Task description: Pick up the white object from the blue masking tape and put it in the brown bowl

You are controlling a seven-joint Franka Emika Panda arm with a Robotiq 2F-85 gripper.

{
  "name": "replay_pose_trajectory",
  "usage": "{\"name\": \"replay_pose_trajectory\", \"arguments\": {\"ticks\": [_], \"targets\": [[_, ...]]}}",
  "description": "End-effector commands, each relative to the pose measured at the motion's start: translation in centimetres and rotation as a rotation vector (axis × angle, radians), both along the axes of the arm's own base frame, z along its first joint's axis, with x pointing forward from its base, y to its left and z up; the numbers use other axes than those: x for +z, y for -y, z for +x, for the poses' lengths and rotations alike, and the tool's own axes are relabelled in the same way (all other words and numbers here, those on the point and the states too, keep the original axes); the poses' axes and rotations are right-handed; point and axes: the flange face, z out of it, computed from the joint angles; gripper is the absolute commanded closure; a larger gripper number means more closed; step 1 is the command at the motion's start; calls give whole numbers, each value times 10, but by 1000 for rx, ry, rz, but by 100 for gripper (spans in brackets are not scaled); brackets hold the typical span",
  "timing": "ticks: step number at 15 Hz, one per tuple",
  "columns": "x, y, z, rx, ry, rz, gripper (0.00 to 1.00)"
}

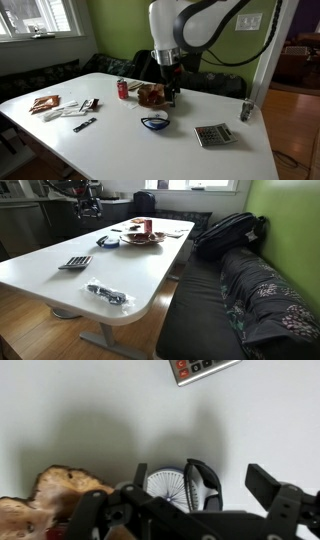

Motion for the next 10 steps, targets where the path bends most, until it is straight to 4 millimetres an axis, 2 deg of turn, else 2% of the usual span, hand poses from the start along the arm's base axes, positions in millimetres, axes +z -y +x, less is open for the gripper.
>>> {"name": "replay_pose_trajectory", "arguments": {"ticks": [1,3,5,7,10], "targets": [[-17,-13,1,14,-27,-9,0],[-41,-33,4,34,-58,-24,0],[-39,-34,11,-6,-38,25,0],[-48,-14,27,-148,-37,93,0],[-73,31,43,-284,-68,176,0]]}}
